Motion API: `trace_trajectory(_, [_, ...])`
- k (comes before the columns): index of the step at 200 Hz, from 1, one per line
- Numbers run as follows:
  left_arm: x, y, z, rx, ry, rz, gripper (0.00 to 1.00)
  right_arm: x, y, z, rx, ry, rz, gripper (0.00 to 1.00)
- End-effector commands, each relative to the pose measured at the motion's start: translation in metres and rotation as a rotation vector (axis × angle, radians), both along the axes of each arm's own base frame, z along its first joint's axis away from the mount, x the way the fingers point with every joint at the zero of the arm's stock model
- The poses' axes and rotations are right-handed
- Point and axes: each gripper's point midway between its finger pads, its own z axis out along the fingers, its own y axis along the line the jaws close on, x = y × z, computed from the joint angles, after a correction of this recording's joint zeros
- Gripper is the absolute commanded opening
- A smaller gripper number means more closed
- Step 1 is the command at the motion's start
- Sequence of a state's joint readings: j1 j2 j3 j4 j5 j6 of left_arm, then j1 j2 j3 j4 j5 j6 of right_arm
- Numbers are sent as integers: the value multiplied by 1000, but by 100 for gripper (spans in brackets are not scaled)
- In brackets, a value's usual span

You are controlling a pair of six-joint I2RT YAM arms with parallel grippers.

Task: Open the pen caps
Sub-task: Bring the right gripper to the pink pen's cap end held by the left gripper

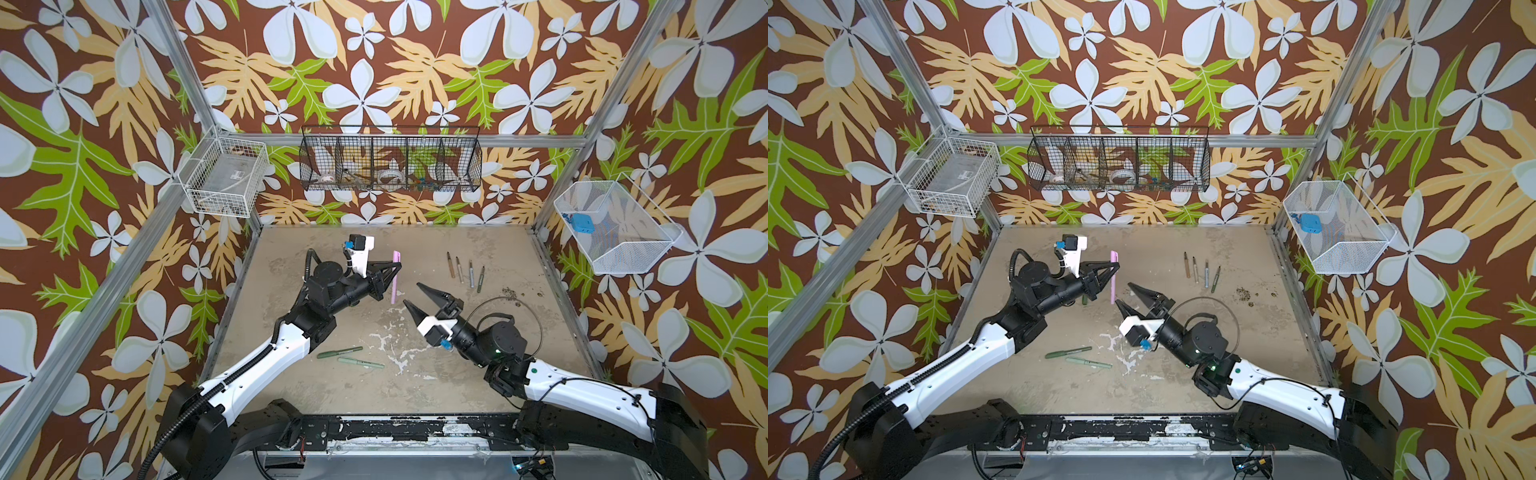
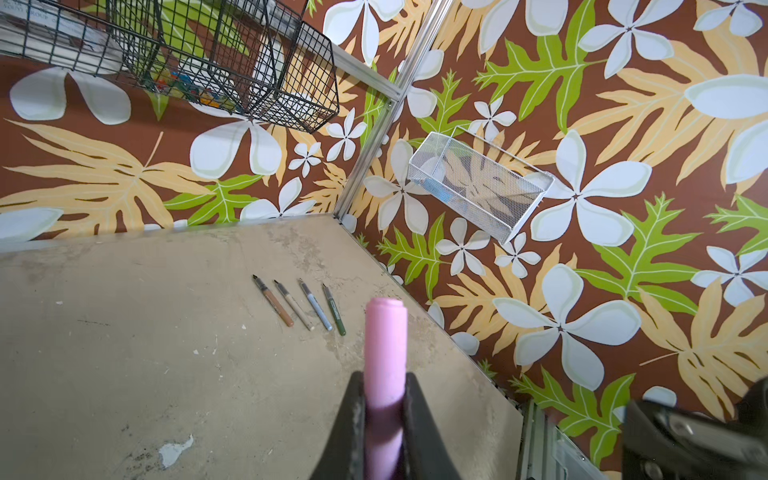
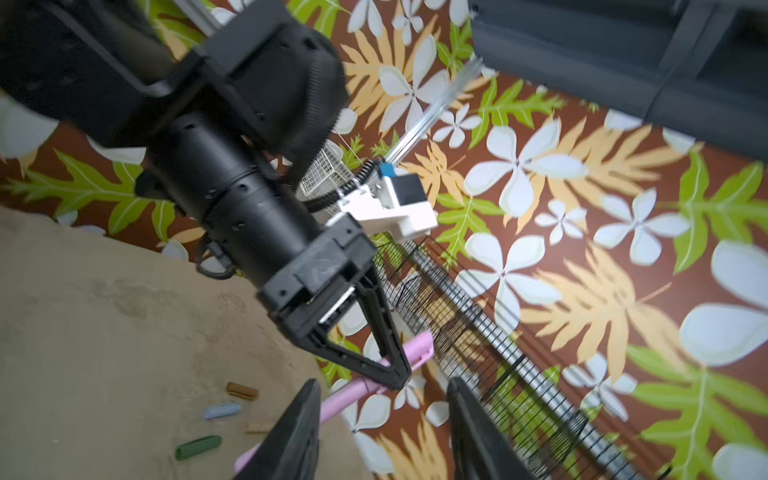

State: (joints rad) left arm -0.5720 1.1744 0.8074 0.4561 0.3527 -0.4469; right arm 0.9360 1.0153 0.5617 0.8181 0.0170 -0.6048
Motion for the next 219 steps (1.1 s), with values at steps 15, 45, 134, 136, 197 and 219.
trace_trajectory(15, [-20,12,21,-167,-174,-12,0,6,-8,-22,235,566,257,50])
trace_trajectory(45, [-39,12,6,-213,-167,-74,0,6,-7,-47,185,761,327,53])
trace_trajectory(134, [-62,12,-55,-160,-162,-111,0,-22,15,-103,57,909,522,47])
trace_trajectory(136, [-62,12,-55,-159,-162,-111,0,-22,16,-104,53,917,528,47])
trace_trajectory(197, [-83,-9,-56,-150,-179,-251,0,-24,24,-113,69,951,590,40])
trace_trajectory(219, [-87,-11,-58,-153,-187,-265,0,-26,25,-113,79,959,610,40])
